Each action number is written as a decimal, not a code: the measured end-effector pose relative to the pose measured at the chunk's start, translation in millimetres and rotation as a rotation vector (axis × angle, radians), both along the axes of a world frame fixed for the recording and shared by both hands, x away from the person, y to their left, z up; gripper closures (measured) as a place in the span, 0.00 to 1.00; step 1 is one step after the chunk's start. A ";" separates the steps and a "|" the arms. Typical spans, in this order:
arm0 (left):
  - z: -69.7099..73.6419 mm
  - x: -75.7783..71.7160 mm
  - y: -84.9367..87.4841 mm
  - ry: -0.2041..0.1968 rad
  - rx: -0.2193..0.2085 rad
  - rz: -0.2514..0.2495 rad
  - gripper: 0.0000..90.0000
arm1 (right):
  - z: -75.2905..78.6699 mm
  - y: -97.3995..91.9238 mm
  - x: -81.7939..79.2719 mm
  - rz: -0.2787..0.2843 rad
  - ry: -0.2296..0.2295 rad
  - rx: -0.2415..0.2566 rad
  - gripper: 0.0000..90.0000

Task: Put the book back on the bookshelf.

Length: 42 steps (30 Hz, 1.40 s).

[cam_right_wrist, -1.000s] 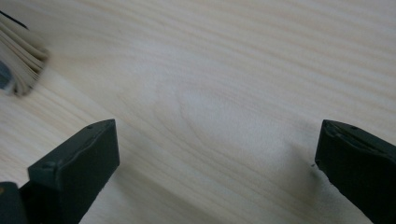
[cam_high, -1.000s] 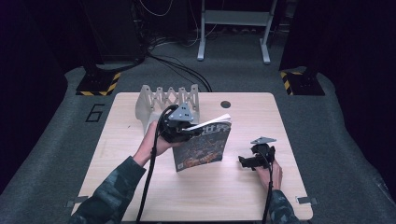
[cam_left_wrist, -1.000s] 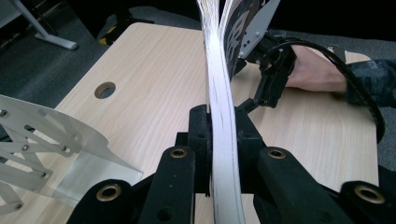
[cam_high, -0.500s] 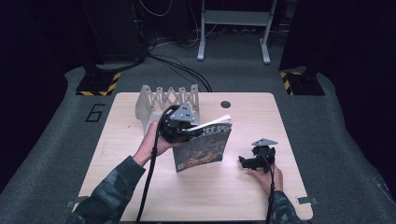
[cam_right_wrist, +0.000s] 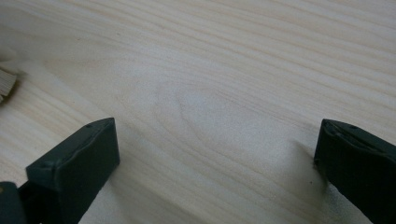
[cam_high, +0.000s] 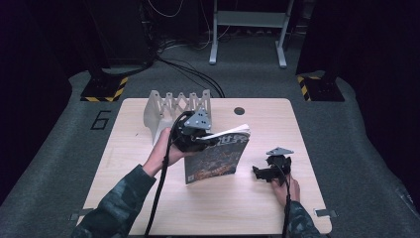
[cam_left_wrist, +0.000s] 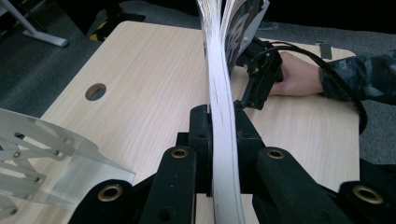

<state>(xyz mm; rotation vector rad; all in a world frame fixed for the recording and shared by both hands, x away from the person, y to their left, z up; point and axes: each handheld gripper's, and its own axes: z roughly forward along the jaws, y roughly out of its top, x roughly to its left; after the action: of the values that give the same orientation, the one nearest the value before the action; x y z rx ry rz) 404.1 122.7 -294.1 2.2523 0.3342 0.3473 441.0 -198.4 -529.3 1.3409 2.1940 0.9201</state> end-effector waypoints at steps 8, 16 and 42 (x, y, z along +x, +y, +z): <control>11.8 -5.1 1.2 -0.015 0.017 0.000 0.91 | 0.0 0.0 0.0 -0.001 0.001 0.000 0.00; 16.4 -4.6 11.9 -0.021 0.026 0.027 0.91 | 0.0 0.0 0.1 0.000 0.001 0.000 0.00; 13.0 -1.6 63.0 -0.004 0.047 0.144 0.91 | -0.1 0.3 0.8 0.001 -0.004 0.001 0.00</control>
<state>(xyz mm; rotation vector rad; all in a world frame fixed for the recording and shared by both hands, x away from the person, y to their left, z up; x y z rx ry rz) 402.4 185.7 -281.0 2.2792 0.4918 0.4393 441.8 -198.1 -529.4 1.3373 2.1921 0.9241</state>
